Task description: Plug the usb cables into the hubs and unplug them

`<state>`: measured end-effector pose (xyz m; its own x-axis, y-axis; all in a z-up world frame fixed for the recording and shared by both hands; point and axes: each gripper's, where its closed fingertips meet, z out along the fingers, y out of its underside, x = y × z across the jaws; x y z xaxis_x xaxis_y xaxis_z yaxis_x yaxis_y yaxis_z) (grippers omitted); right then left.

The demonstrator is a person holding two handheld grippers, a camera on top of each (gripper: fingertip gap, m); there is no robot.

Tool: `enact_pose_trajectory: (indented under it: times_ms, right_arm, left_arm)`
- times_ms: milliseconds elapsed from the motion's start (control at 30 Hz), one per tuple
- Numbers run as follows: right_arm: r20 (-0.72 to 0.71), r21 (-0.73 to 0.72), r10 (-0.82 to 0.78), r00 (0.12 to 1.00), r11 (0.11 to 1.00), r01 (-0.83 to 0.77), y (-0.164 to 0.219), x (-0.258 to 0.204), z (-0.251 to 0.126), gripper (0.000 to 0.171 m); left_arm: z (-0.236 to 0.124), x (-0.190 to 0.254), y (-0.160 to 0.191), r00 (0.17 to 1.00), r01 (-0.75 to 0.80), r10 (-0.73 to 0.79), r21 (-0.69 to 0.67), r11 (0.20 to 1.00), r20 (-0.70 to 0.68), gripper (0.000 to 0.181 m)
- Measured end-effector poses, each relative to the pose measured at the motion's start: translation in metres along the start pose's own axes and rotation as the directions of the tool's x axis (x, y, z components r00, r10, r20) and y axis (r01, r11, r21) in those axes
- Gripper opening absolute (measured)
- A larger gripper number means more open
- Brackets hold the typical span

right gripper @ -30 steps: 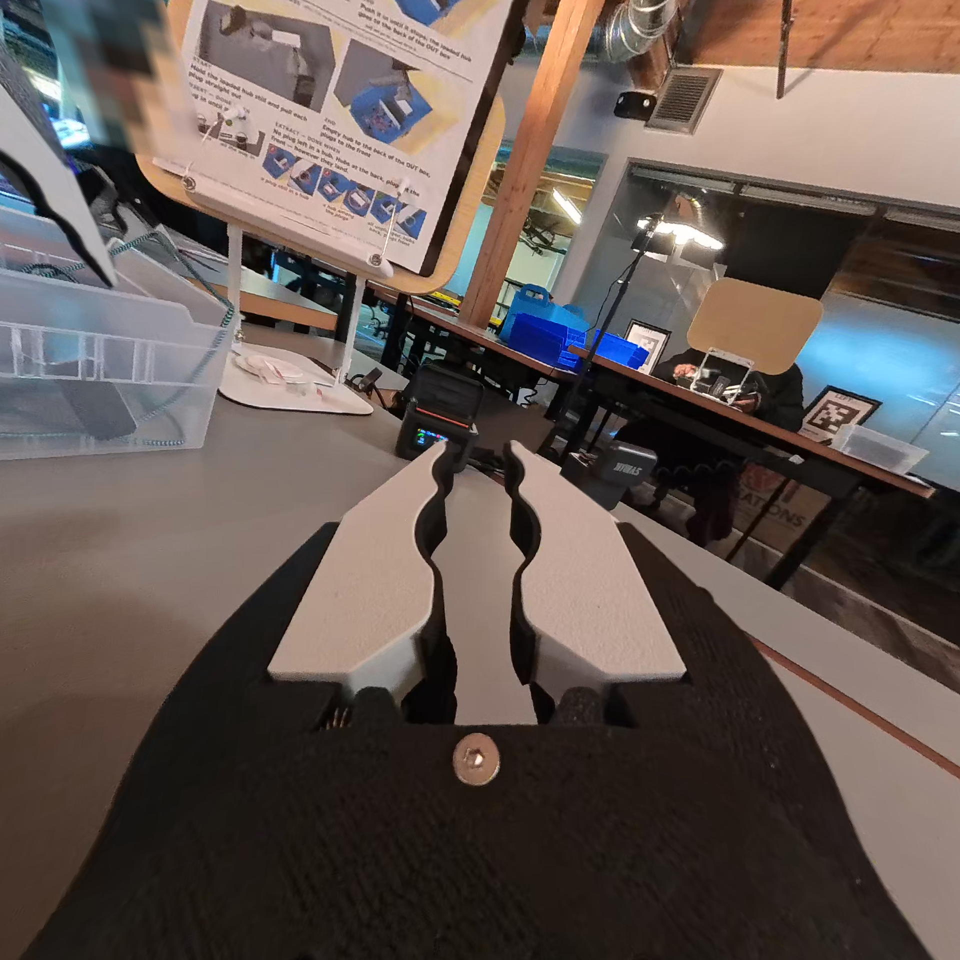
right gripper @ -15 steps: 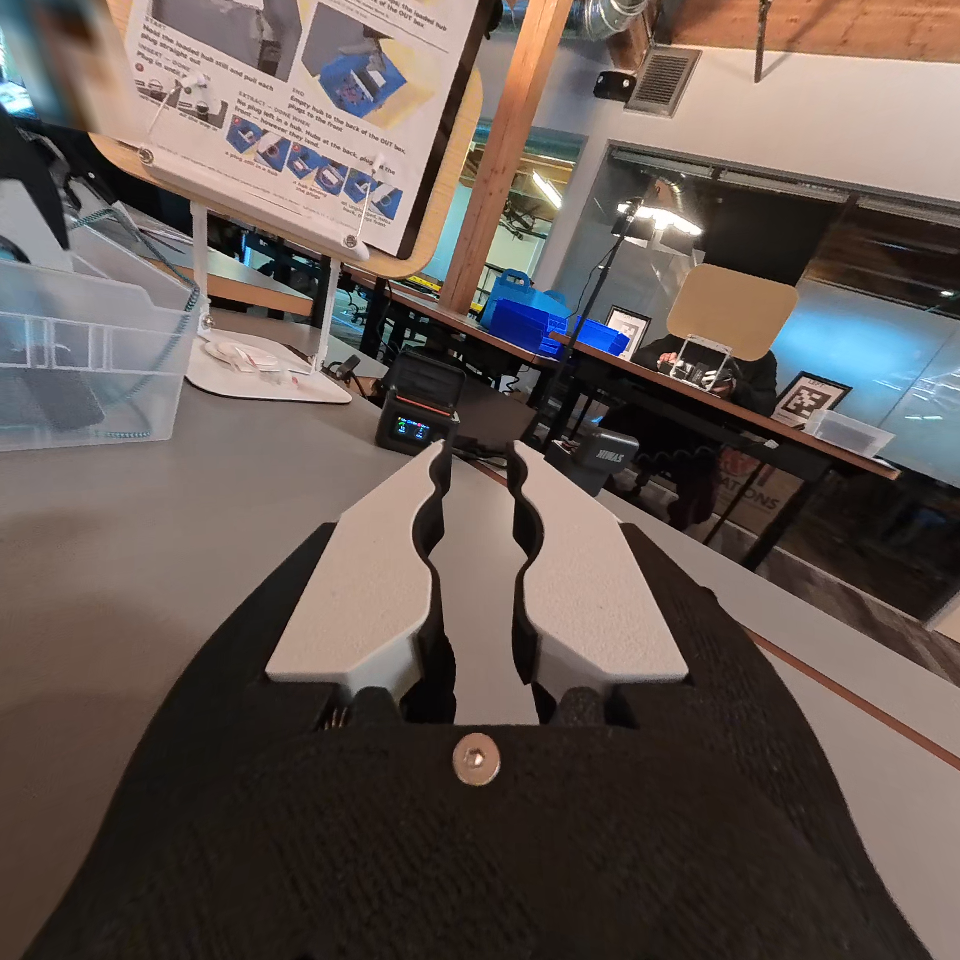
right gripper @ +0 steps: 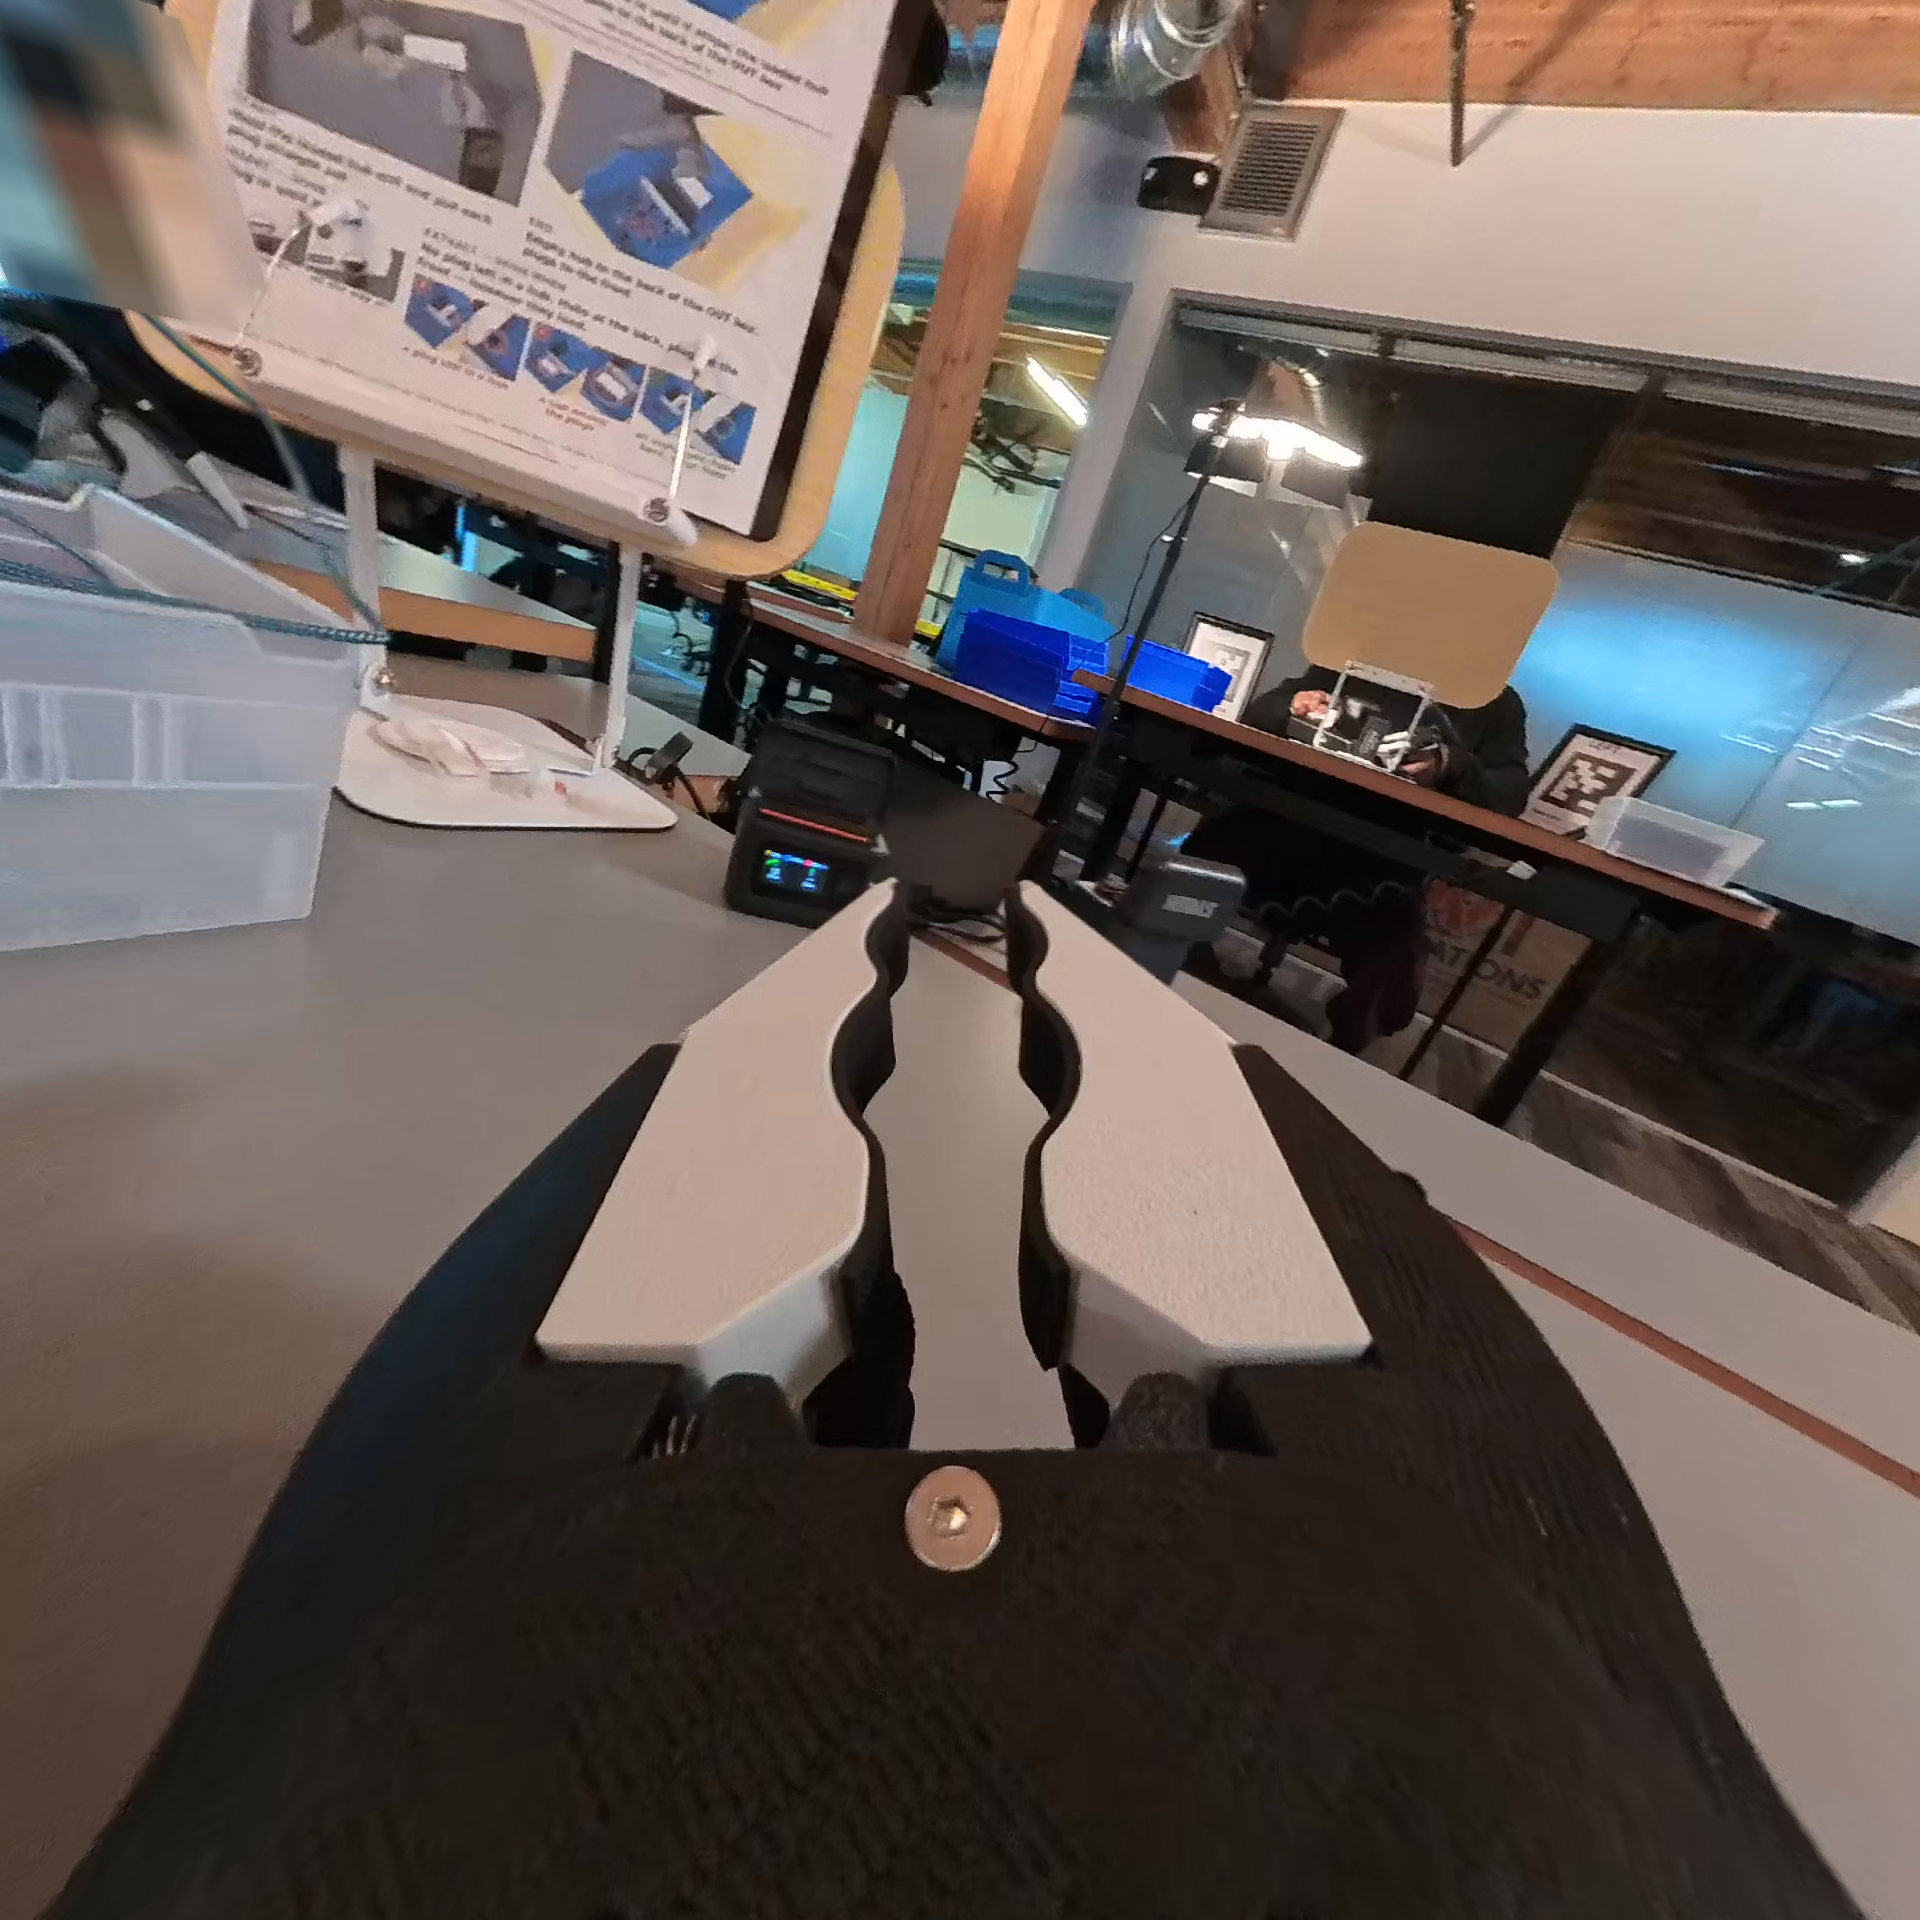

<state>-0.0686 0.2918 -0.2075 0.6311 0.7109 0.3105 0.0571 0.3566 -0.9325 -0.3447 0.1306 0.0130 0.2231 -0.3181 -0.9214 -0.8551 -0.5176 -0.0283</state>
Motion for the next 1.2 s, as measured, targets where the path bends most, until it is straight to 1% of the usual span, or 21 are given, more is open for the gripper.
enact_pose_trajectory:
  times_ms: [100, 200, 300, 333, 400, 467, 533, 633, 667, 733, 800, 867, 900, 933, 1000, 1100, 1133, 1200]
  right_arm:
    - [-0.048, -0.005, 0.032, 0.998, 0.999, -0.032, 0.002, 0.015, -0.007, 0.017]
    - [-0.085, 0.017, 0.059, 0.995, 0.998, -0.057, -0.003, 0.027, -0.016, 0.02]
    - [-0.109, 0.018, 0.008, 0.994, 1.0, -0.006, -0.005, 0.033, -0.018, 0.02]
    - [-0.117, 0.011, -0.009, 0.993, 1.0, 0.01, -0.004, 0.035, -0.018, 0.02]
    - [-0.133, 0.006, -0.037, 0.99, 0.999, 0.038, -0.004, 0.039, -0.018, 0.024]
    - [-0.154, -0.004, -0.085, 0.984, 0.996, 0.085, -0.004, 0.045, -0.02, 0.024]
    - [-0.187, -0.007, -0.114, 0.976, 0.993, 0.115, -0.005, 0.054, -0.024, 0.024]
    - [-0.21, -0.004, -0.093, 0.973, 0.996, 0.094, -0.004, 0.062, -0.027, 0.024]
    - [-0.211, -0.002, -0.084, 0.974, 0.996, 0.085, -0.004, 0.063, -0.027, 0.024]
    - [-0.207, 0.0, -0.069, 0.976, 0.998, 0.071, -0.003, 0.063, -0.027, 0.024]
    - [-0.205, 0.002, -0.067, 0.977, 0.998, 0.069, -0.003, 0.062, -0.027, 0.024]
    - [-0.203, 0.007, -0.058, 0.977, 0.998, 0.06, -0.003, 0.063, -0.027, 0.024]
    - [-0.21, 0.003, -0.049, 0.976, 0.999, 0.051, -0.002, 0.065, -0.027, 0.024]
    - [-0.22, -0.005, -0.044, 0.975, 0.999, 0.044, 0.0, 0.068, -0.026, 0.024]
    - [-0.246, -0.033, -0.045, 0.968, 0.999, 0.038, 0.003, 0.076, -0.027, 0.022]
    - [-0.261, -0.048, -0.006, 0.965, 0.999, -0.007, 0.008, 0.082, -0.027, 0.022]
    - [-0.261, -0.054, 0.009, 0.965, 0.998, -0.024, 0.01, 0.083, -0.026, 0.021]
    - [-0.239, -0.057, 0.039, 0.97, 0.997, -0.054, 0.012, 0.081, -0.023, 0.023]
  left_arm:
    - [-0.04, -0.074, -0.017, 0.986, -0.003, 0.002, 0.005, 1.0, 0.168, 0.027]
    - [-0.077, -0.14, -0.038, 0.963, 0.005, 0.001, -0.024, 1.0, 0.269, 0.026]
    - [-0.112, -0.199, -0.065, 0.933, 0.031, -0.022, -0.021, 0.999, 0.359, 0.027]
    - [-0.125, -0.217, -0.078, 0.922, 0.055, -0.054, 0.008, 0.998, 0.384, 0.027]
    - [-0.149, -0.244, -0.108, 0.895, 0.119, -0.158, 0.119, 0.986, 0.418, 0.026]
    - [-0.163, -0.256, -0.14, 0.879, 0.198, -0.287, 0.256, 0.946, 0.38, 0.026]
    - [-0.163, -0.253, -0.167, 0.875, 0.248, -0.359, 0.337, 0.908, 0.325, 0.026]
    - [-0.141, -0.224, -0.198, 0.887, 0.263, -0.383, 0.399, 0.879, 0.259, 0.026]
    - [-0.133, -0.208, -0.208, 0.881, 0.289, -0.419, 0.449, 0.846, 0.221, 0.026]
    - [-0.112, -0.166, -0.226, 0.857, 0.396, -0.511, 0.548, 0.737, 0.067, 0.026]
    - [-0.083, -0.112, -0.241, 0.805, 0.531, -0.58, 0.591, 0.608, -0.126, 0.026]
    - [-0.051, -0.053, -0.251, 0.721, 0.666, -0.616, 0.559, 0.493, -0.316, 0.026]
    - [-0.035, -0.023, -0.253, 0.673, 0.722, -0.632, 0.527, 0.448, -0.384, 0.026]
    - [-0.021, 0.004, -0.251, 0.623, 0.766, -0.664, 0.491, 0.414, -0.413, 0.026]
    - [0.0, 0.051, -0.245, 0.529, 0.826, -0.736, 0.455, 0.332, -0.423, 0.026]
    - [0.021, 0.106, -0.245, 0.418, 0.888, -0.763, 0.397, 0.231, -0.493, 0.026]
    - [0.03, 0.12, -0.245, 0.391, 0.903, -0.768, 0.371, 0.216, -0.506, 0.026]
    - [0.054, 0.144, -0.245, 0.347, 0.931, -0.775, 0.293, 0.217, -0.529, 0.026]
